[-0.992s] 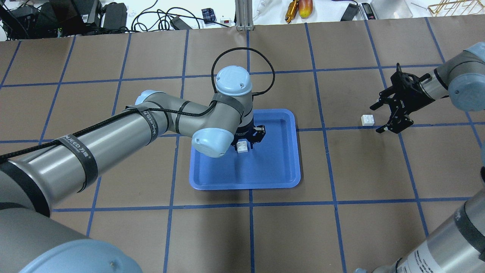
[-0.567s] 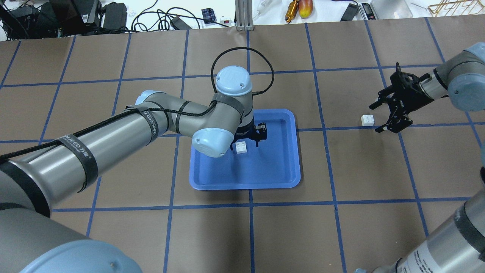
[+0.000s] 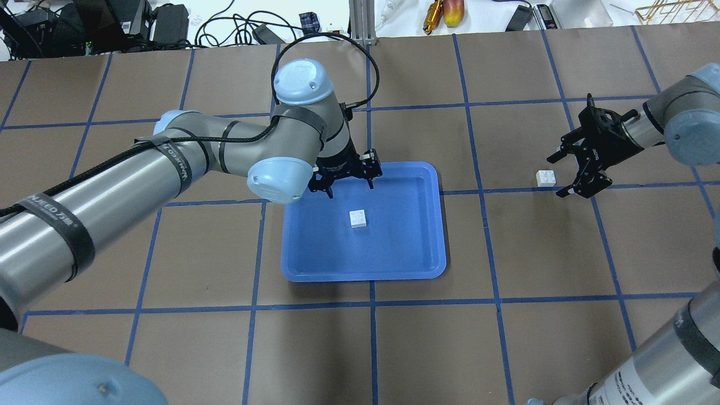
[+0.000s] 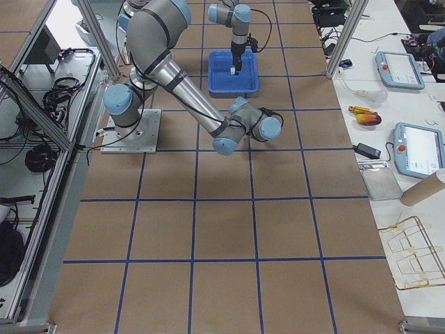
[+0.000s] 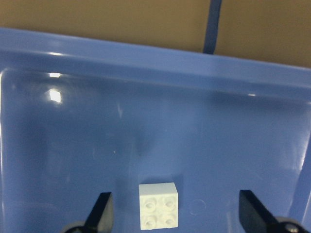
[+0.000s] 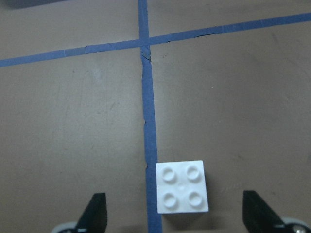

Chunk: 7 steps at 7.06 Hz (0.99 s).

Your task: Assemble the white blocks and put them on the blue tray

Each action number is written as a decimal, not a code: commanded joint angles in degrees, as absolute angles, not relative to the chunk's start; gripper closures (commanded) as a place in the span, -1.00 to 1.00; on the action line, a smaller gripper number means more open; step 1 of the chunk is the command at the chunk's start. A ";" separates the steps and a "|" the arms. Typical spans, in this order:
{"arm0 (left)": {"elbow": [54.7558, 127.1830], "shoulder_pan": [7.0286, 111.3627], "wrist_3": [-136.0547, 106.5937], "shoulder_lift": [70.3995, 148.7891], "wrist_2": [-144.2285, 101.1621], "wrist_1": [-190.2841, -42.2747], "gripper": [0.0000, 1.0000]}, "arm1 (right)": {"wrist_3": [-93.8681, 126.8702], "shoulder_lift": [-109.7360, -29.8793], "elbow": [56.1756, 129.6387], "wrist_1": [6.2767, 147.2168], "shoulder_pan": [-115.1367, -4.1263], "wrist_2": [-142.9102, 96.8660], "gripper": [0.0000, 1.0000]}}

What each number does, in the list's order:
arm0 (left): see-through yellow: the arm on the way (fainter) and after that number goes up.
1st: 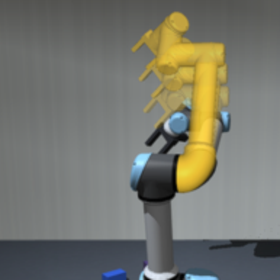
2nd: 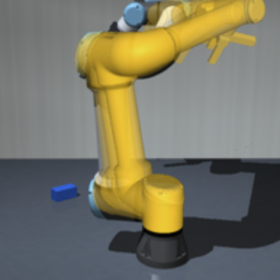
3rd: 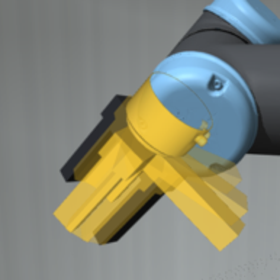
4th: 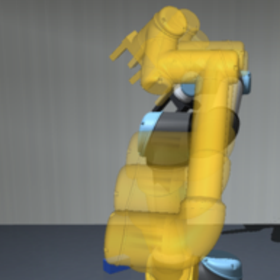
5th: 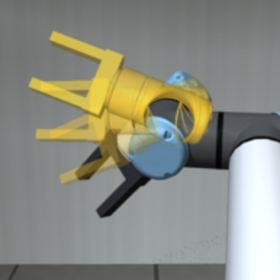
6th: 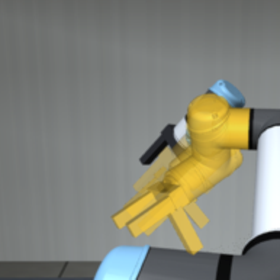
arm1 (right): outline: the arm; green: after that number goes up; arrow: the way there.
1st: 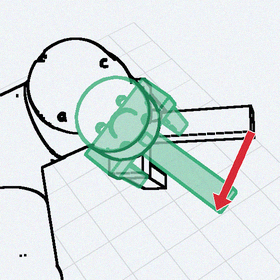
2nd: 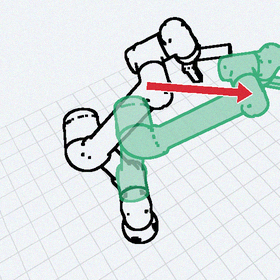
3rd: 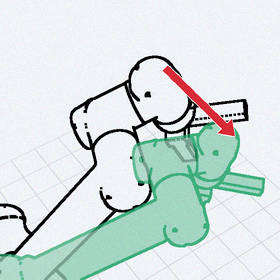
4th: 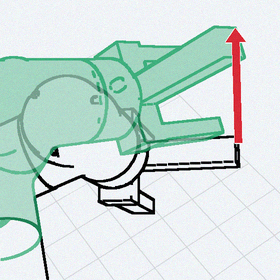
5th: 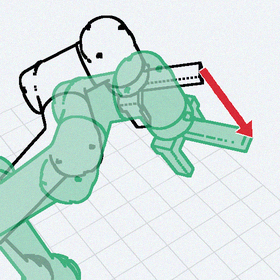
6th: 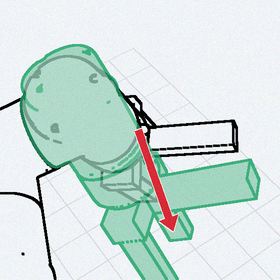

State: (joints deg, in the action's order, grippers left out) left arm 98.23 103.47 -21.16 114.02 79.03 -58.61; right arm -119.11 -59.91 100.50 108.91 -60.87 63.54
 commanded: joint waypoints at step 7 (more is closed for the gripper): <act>102.65 98.09 -15.91 112.93 72.51 -57.93 -0.59 | -118.39 -59.85 100.63 108.46 -61.08 63.63 0.37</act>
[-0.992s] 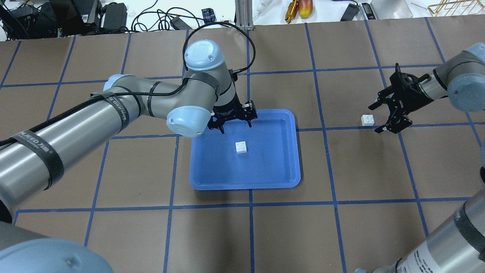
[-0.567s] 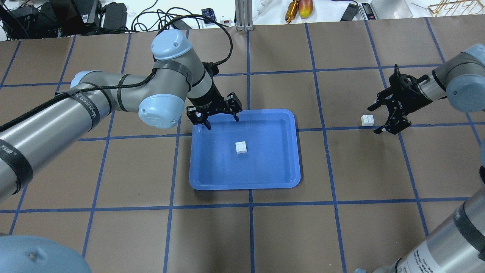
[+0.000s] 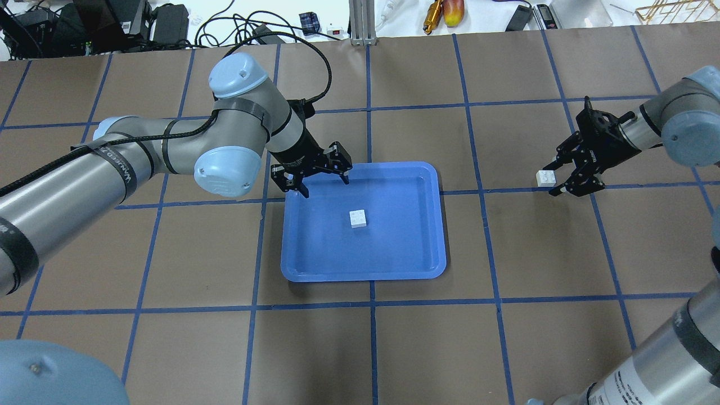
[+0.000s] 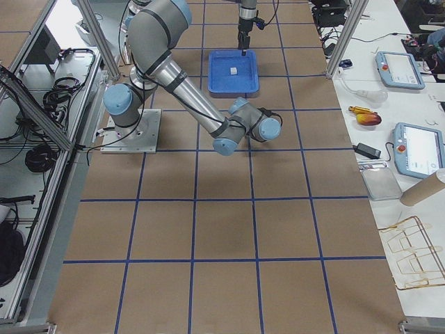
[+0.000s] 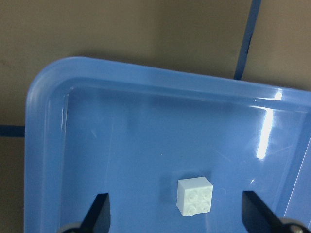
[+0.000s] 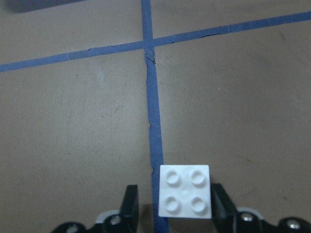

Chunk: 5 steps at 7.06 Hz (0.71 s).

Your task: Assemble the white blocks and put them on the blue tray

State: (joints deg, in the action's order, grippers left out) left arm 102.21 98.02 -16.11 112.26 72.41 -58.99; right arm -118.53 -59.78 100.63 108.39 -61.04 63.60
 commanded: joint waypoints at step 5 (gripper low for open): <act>103.10 98.52 -13.10 113.73 72.60 -57.13 1.00 | -113.08 -66.86 100.37 104.53 -66.86 63.99 1.00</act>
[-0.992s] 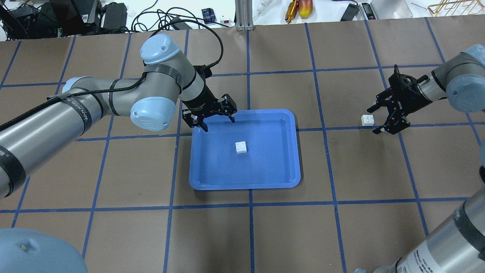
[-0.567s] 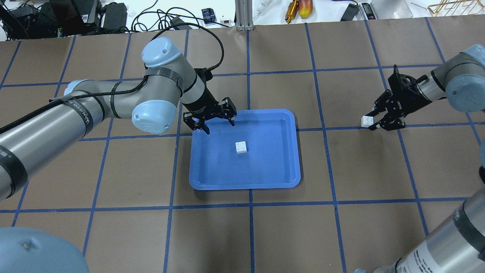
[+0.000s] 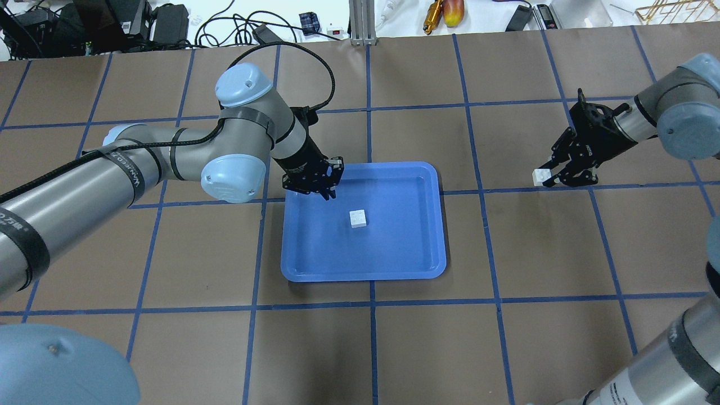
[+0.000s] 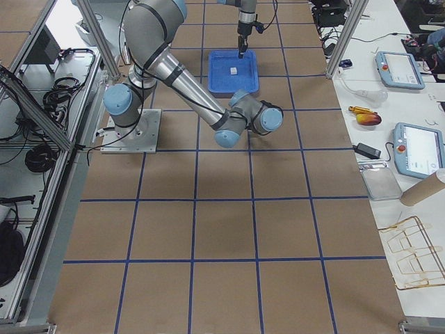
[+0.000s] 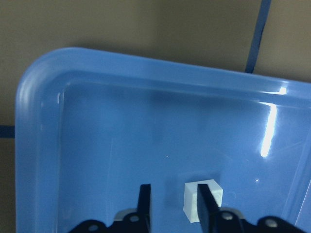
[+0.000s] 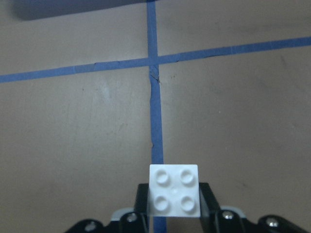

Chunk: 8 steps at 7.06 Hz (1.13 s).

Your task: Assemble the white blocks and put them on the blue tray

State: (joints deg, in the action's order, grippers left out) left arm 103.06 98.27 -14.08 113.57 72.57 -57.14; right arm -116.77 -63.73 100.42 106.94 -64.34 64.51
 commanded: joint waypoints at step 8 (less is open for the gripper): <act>109.33 99.58 -12.48 113.38 72.77 -49.31 1.00 | -87.49 -66.98 105.70 126.67 -92.28 57.04 1.00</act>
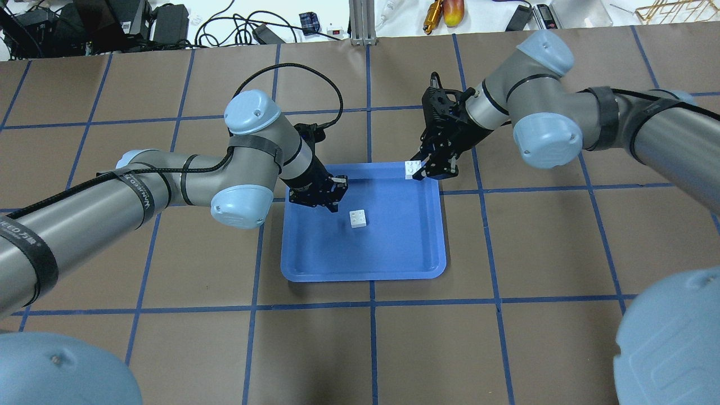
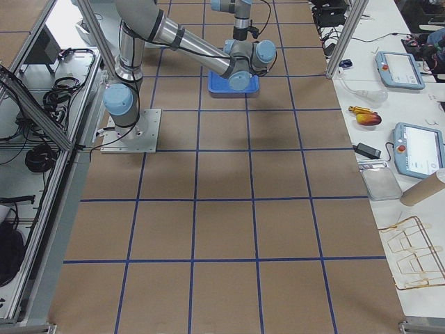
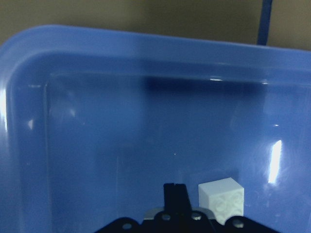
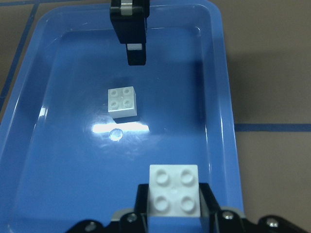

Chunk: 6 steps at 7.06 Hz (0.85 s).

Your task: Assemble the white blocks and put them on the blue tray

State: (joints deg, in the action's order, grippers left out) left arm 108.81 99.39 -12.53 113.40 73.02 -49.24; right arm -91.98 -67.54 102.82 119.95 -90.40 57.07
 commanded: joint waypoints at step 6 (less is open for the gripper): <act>110.57 99.84 -12.57 113.73 71.99 -48.78 1.00 | -80.68 -66.62 114.26 139.83 -94.92 54.58 1.00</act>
